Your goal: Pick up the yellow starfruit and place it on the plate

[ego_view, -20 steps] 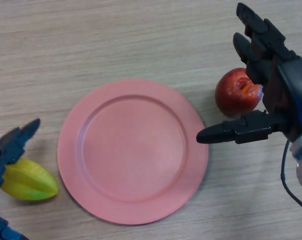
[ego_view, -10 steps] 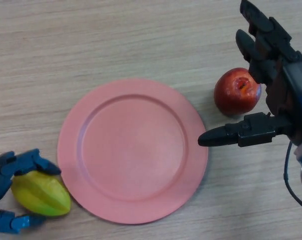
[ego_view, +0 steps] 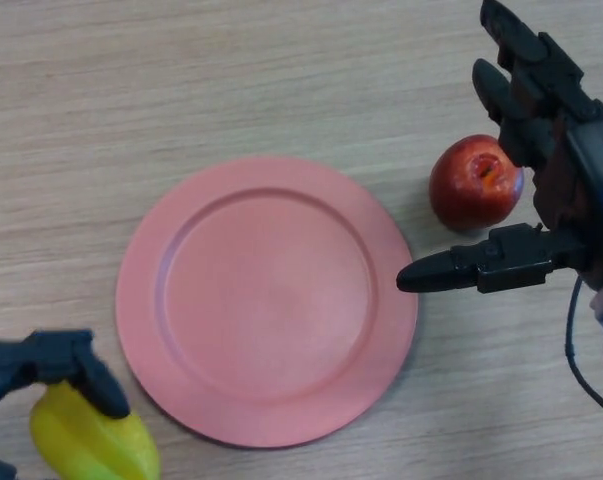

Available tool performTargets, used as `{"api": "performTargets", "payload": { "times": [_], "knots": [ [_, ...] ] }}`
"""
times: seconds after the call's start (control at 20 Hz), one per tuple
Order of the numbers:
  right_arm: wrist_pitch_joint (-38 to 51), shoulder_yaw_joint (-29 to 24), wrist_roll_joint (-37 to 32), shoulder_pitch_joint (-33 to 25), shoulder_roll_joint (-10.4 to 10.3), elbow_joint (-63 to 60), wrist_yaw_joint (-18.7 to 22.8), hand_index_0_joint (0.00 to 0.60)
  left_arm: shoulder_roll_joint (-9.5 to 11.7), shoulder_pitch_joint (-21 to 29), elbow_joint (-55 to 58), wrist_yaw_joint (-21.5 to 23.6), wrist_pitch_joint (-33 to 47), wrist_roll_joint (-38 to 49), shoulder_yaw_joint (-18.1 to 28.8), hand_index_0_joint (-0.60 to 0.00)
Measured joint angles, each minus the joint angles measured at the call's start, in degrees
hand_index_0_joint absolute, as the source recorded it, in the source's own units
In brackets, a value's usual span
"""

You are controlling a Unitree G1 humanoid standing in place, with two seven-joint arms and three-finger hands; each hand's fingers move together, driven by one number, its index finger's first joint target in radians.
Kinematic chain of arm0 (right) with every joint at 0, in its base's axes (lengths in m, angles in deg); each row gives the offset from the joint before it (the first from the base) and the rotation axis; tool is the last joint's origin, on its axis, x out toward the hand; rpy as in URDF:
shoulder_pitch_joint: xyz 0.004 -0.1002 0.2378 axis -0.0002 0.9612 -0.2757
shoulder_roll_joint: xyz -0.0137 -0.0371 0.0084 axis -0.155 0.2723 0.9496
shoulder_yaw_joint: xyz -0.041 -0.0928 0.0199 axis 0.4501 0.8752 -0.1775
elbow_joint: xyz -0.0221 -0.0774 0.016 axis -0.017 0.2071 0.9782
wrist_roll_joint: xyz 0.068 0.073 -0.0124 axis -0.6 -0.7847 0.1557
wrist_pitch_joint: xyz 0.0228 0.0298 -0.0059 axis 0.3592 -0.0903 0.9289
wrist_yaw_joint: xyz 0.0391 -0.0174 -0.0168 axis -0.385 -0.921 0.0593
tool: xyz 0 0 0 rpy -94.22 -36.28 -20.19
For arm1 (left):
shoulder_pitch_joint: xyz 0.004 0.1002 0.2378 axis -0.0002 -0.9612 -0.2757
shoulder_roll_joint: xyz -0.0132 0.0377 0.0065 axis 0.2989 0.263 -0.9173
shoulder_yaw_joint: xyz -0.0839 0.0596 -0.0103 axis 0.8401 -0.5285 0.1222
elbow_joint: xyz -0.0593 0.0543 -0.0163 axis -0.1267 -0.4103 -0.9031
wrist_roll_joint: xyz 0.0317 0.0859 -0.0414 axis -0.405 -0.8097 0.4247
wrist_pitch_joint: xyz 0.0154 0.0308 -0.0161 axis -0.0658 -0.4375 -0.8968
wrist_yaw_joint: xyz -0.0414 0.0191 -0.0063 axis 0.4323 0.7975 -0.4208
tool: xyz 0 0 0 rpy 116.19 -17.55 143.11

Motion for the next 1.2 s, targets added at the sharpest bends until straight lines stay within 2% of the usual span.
{"api": "performTargets", "payload": {
  "times": [0.05, 0.1, 0.15, 0.2, 0.25, 0.3, 0.35, 0.4, 0.45, 0.5, 0.55, 0.65, 0.7, 0.8, 0.85, 1.05, 1.2],
  "knots": [
    [0.0, -0.1, 0.02, 0.31, 0.32, 0.68, 0.0, 0.0, 0.91, 2.31, 2.26, -2.91, -4.63, 1.84, -0.07, -0.6],
    [0.0, -0.2, 0.02, 0.7, 0.41, 1.18, 0.0, 0.0, 1.99, 3.54, 0.99, -3.02, -0.98, 2.8, -0.59, -0.6],
    [-0.06, -0.82, 0.01, 1.08, 0.44, 1.53, -0.02, 0.0, 2.08, 5.33, -2.54, 0.07, 7.67, 1.58, -2.93, -0.6],
    [-0.14, -1.63, 0.01, 1.31, 0.43, 1.93, -0.02, 0.0, 2.09, 6.48, -5.86, 4.41, 11.92, 1.38, -6.15, -0.6],
    [-0.17, -2.53, 0.05, 1.24, 0.47, 2.51, 0.03, 0.0, 2.02, 8.22, -11.81, 13.74, 20.98, -5.48, -10.95, -0.6],
    [-0.17, -2.79, 0.04, 1.32, 0.5, 3.01, 0.04, 0.0, 2.24, 9.9, -16.64, 19.98, 26.07, -9.33, -13.59, -0.6],
    [-0.16, -3.07, 0.02, 1.38, 0.51, 3.07, 0.04, 0.0, 2.43, 12.85, -23.68, 33.21, 33.83, -19.15, -16.58, -0.6],
    [-0.16, -3.2, -0.02, 1.6, 0.51, 3.09, 0.05, 0.0, 2.62, 14.61, -26.55, 40.26, 35.09, -22.41, -18.37, -0.6],
    [-0.16, -3.26, 0.0, 1.78, 0.56, 3.05, 0.1, 0.0, 3.42, 17.77, -31.46, 54.21, 38.85, -31.41, -20.33, -0.6],
    [-0.16, -3.29, -0.01, 1.78, 0.57, 3.06, 0.1, 0.0, 4.17, 19.17, -32.66, 60.06, 39.07, -35.3, -21.42, -0.6],
    [-0.16, -3.78, -0.04, 1.9, 0.73, 3.09, 0.11, 0.0, 4.74, 20.33, -33.62, 62.89, 39.1, -36.49, -22.97, -0.6],
    [-0.15, -4.92, 0.01, 2.0, 2.02, 3.21, 0.19, 0.0, 4.39, 21.27, -36.94, 64.34, 39.18, -36.46, -27.26, -0.6],
    [-0.14, -5.26, 0.0, 2.09, 2.36, 3.23, 0.19, 0.0, 4.09, 21.42, -38.19, 63.65, 39.14, -36.47, -28.89, -0.6],
    [-0.14, -6.44, 0.01, 2.98, 2.39, 3.74, 0.18, 0.0, 2.97, 21.62, -39.43, 55.9, 38.43, -32.48, -31.35, -0.6],
    [-0.14, -6.81, 0.03, 3.2, 2.42, 3.75, 0.19, 0.0, 1.93, 21.68, -39.41, 50.41, 37.1, -27.9, -31.7, -0.6],
    [-0.14, -6.93, -0.01, 3.54, 2.58, 4.61, 0.17, 0.0, 2.12, 25.71, -42.06, 50.08, 36.68, -27.66, -31.71, -0.6],
    [-0.14, -6.87, -0.06, 3.37, 2.65, 4.56, 0.17, 0.0, 2.09, 26.58, -42.48, 50.03, 36.33, -29.3, -31.5, -0.6]
  ]
}}
